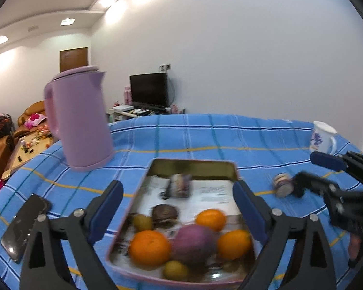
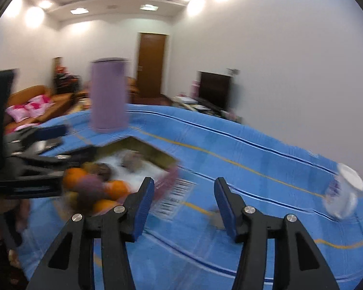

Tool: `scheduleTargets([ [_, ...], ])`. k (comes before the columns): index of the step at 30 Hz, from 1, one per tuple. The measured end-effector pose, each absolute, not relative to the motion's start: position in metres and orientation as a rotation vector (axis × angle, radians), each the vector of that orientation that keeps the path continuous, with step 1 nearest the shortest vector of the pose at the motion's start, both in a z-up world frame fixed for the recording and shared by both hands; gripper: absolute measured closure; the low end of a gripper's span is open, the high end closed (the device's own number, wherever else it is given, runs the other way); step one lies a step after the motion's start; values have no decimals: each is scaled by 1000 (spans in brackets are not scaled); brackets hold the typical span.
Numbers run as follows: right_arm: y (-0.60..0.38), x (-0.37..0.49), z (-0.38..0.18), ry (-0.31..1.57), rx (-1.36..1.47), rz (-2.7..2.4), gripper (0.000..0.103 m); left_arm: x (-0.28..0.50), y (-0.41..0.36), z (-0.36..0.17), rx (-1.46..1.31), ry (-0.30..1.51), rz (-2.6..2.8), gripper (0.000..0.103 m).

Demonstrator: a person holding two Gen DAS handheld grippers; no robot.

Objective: Organize fruits
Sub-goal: 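Move the left tool to the striped cylinder while the right tool reaches the dark brown fruit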

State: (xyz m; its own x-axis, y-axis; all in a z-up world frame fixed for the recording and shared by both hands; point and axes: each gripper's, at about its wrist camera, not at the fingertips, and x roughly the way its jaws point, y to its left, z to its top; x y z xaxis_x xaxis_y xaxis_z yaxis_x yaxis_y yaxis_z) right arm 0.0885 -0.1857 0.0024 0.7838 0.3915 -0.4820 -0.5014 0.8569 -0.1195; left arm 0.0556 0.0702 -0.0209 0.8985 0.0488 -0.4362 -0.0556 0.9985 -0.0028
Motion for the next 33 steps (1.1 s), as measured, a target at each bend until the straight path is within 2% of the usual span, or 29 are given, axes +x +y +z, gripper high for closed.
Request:
scheduleTargets([
  [6,-237,130,-17,595,-173,366,50,70,31,-18,-11,467,-24,8],
  [19,-241,166,-46,769,-94,539,50,95,-6,-21,27,496,-36,4],
  [30,-258,176,-51,813,-35,540,52,103,-26,-20,58,501,-58,3],
  [32,-258,177,-52,822,-44,531,59,105,-31,-21,71,505,-60,3],
  [33,-257,176,-51,820,-61,523,59,105,-34,-21,78,503,-61,3],
])
